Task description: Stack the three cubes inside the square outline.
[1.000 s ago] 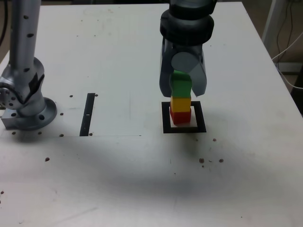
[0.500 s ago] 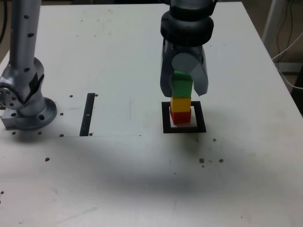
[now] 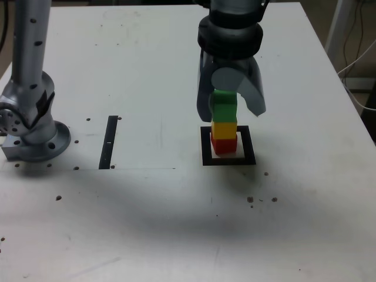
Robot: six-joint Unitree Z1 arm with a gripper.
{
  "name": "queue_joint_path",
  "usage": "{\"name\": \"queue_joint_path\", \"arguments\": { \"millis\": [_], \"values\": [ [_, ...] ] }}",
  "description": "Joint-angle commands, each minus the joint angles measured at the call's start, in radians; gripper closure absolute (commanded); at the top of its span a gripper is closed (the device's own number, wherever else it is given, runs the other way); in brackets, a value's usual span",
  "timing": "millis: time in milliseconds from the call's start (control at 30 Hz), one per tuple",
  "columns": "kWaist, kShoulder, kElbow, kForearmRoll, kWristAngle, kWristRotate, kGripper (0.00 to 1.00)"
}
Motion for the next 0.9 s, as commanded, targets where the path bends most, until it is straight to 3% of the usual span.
{"name": "queue_joint_path", "arguments": {
  "millis": [0,867],
  "values": [
    [0.002,-0.007,0.0,-0.001,0.0,0.002,0.01],
    [0.002,-0.228,0.14,0.061,0.072,-0.017,0.01]
  ]
}}
